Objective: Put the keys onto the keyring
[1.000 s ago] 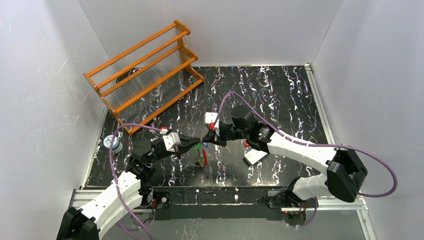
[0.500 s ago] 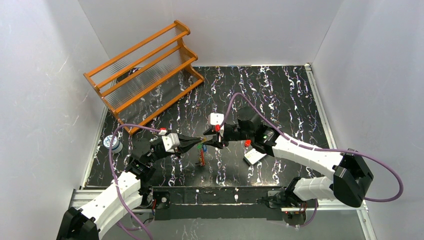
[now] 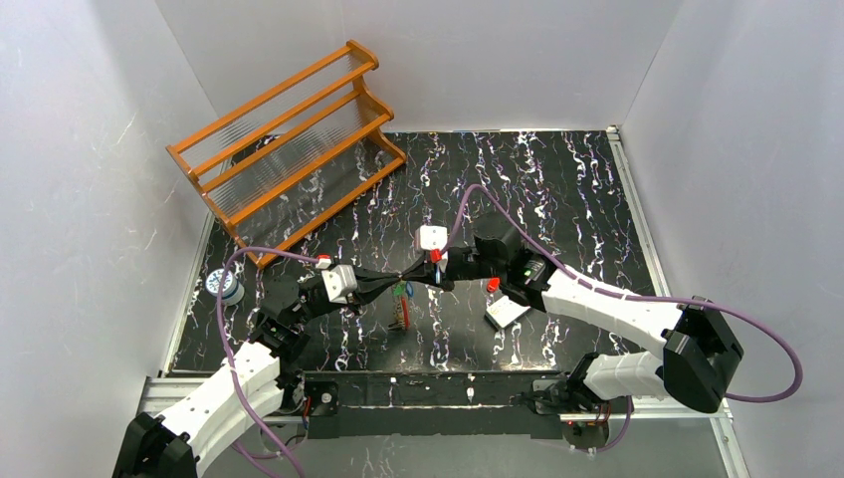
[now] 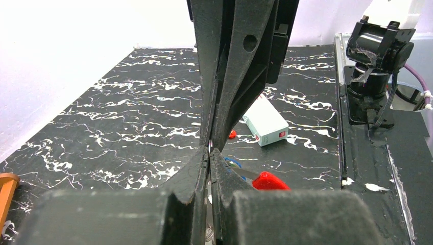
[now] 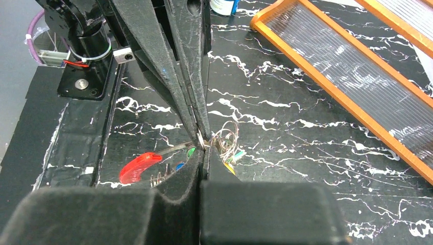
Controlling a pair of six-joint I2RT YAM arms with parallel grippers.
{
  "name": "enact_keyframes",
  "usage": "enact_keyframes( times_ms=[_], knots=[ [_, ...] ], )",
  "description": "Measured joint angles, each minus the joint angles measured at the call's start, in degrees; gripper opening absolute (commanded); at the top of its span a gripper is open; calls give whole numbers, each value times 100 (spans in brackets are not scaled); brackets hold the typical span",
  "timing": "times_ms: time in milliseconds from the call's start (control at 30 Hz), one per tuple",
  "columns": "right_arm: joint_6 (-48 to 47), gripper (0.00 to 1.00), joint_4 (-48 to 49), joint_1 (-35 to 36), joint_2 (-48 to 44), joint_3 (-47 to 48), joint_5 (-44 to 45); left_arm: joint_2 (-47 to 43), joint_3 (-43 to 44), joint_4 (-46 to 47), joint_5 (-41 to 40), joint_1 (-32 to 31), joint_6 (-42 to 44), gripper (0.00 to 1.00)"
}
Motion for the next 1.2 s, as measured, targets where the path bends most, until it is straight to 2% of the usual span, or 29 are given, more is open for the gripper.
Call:
enact_keyframes(
  times_ms=[200,300,367,433,733,867,1000,1200],
  knots=[
    [-28,1,-7,0,0,0,-9,4,0,0,-4,0,0,1],
    [-63,1,-31,0,0,0,-7,15,0,-2,-7,0,17,26],
    [-131,1,-127,0,0,0,31,13,15,-44,-22,0,46,34],
    [-221,1,-302,0,0,4,76,9,103,-256,-61,-2,140,37],
    [-654,1,-1567,0,229,520,310,188,1491,-2938,-289,-2,1600,39],
    [-761,1,-2085,0,496,918,365,433,1838,-3897,-343,-2,2164,39],
    [-721,1,-2520,0,859,1366,422,614,1910,-4454,-334,-2,2474,38],
    [-483,1,-2922,0,1263,1746,446,879,1910,-4680,-240,-2,2557,34]
  ],
)
